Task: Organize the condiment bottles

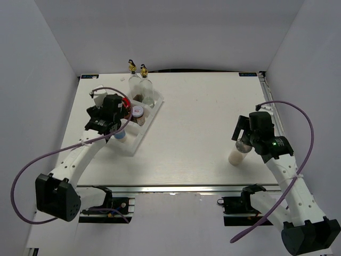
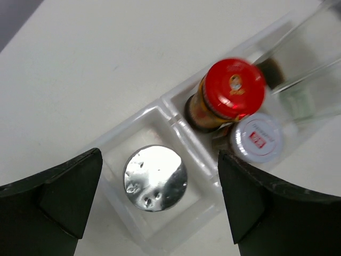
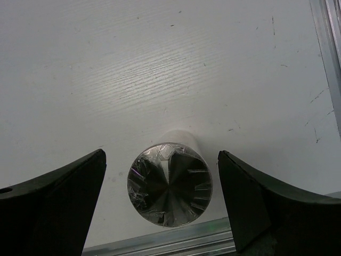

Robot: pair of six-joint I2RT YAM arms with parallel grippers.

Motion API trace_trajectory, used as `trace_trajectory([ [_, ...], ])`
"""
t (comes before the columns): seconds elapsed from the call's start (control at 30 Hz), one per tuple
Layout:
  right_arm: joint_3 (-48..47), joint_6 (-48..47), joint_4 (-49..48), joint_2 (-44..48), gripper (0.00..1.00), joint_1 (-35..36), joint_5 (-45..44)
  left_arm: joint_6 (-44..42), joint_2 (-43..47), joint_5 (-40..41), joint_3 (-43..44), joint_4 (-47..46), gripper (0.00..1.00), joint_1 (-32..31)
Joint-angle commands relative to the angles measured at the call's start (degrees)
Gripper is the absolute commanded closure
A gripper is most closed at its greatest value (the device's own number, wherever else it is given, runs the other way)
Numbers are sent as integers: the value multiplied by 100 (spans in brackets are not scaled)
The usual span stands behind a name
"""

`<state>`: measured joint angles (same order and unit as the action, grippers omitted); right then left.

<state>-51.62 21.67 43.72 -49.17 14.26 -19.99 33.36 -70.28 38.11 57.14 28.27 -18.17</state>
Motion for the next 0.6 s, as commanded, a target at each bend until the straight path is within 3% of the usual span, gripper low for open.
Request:
trace_trajectory([
  [0.0, -24, -58, 145, -67, 11, -20, 4, -207, 611, 21, 490, -59, 2, 16],
  [0.17, -6, -5, 215, -225, 11, -20, 30, -339, 1025, 285, 324, -24, 2, 24],
  [0.4, -33, 179, 461, -655, 11, -20, 206, -155, 885, 1154, 113, 302, 2, 24],
  [0.57, 29, 346, 549, -796, 11, 6, 180, -207, 1007, 1208, 86, 170, 2, 42],
])
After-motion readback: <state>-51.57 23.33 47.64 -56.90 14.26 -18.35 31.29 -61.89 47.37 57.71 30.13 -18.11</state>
